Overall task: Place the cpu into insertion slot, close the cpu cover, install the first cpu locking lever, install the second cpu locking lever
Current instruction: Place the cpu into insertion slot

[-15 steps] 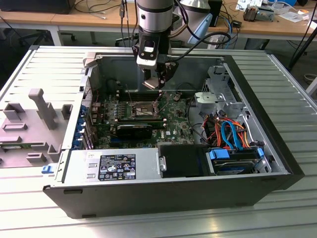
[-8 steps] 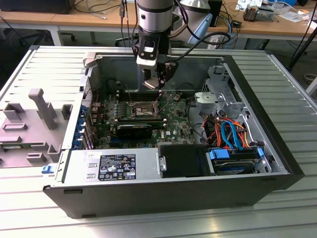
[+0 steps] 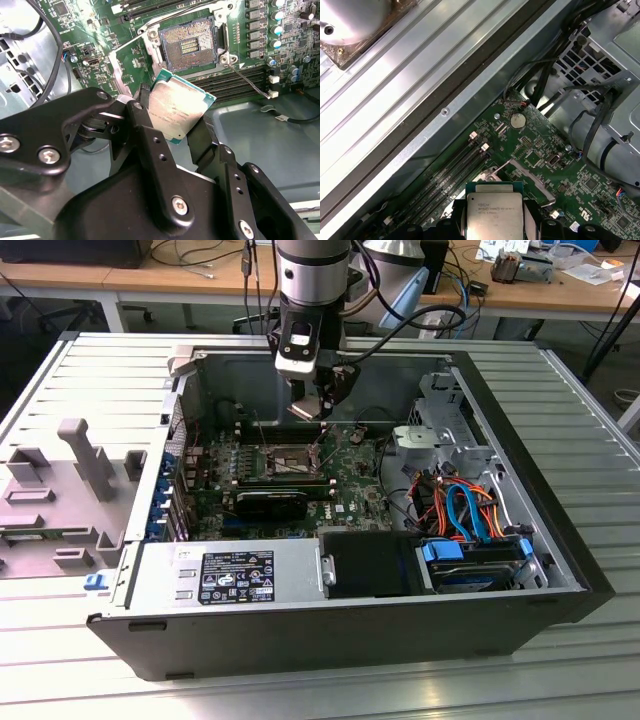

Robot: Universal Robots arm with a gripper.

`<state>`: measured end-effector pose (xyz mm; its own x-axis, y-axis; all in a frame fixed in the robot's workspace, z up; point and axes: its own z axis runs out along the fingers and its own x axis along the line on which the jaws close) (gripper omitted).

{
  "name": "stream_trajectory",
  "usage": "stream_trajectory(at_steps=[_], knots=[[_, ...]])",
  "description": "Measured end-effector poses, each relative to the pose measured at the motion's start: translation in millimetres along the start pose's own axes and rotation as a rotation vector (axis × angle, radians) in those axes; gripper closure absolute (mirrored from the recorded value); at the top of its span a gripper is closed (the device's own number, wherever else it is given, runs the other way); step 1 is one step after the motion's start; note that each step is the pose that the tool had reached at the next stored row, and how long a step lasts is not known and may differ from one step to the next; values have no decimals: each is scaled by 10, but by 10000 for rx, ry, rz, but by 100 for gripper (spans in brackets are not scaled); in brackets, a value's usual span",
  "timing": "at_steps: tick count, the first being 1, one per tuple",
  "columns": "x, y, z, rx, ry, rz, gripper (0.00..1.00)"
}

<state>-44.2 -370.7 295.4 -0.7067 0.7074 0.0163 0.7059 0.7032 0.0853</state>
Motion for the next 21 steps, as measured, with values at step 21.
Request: stream_trajectory(at_steps=[21], knots=[[0, 0, 1, 0, -9, 89, 46]])
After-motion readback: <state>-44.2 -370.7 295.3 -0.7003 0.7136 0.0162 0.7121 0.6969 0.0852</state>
